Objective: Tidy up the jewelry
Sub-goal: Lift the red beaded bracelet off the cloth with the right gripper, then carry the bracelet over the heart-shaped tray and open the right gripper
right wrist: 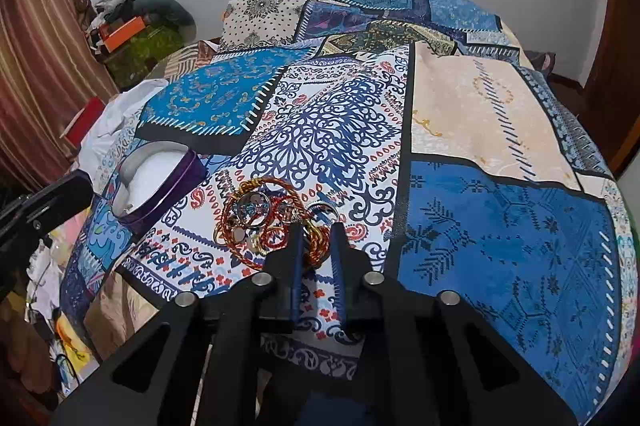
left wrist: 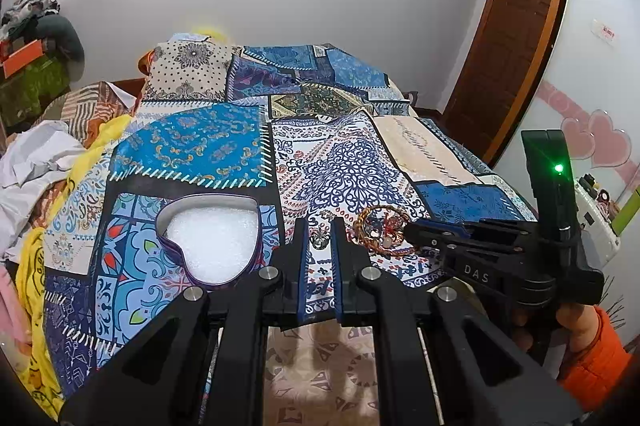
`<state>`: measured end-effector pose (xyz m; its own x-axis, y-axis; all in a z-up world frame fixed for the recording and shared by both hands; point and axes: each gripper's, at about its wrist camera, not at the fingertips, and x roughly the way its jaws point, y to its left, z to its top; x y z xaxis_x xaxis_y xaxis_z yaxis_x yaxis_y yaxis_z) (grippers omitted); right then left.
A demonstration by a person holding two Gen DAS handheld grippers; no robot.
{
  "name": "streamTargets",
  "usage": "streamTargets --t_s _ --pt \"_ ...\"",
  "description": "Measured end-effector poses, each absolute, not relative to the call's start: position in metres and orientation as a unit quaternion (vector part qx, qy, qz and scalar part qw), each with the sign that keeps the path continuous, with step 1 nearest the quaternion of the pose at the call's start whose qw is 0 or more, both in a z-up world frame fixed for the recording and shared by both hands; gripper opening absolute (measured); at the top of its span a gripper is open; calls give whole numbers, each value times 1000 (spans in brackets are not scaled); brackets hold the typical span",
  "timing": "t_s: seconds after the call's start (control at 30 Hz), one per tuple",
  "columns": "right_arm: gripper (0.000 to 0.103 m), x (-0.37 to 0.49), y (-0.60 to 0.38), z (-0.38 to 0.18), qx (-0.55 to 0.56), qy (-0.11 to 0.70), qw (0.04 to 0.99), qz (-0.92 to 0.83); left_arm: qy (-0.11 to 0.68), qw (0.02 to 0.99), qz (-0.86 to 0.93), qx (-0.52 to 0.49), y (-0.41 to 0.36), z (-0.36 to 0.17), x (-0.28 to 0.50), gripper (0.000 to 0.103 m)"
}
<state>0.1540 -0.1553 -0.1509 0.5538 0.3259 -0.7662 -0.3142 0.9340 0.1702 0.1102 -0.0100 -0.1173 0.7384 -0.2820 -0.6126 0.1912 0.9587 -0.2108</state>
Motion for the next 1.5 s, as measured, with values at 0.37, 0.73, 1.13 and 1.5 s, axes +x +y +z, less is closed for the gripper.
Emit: streamTargets --t_s 0.37,0.73,1.13,1.5 --pt "9 141 -158 -120 18 400 896 194 321 937 -119 -64 -8 -103 99 9" --pt "9 132 -128 -81 8 344 913 219 290 951 -82 -63 17 -83 83 9" --pt "9 138 -74 -69 -6 322 908 267 276 958 -23 -79 70 -83 86 9" --pt "9 161 -35 -93 -39 356 891 279 293 952 -9 -90 93 -104 107 9"
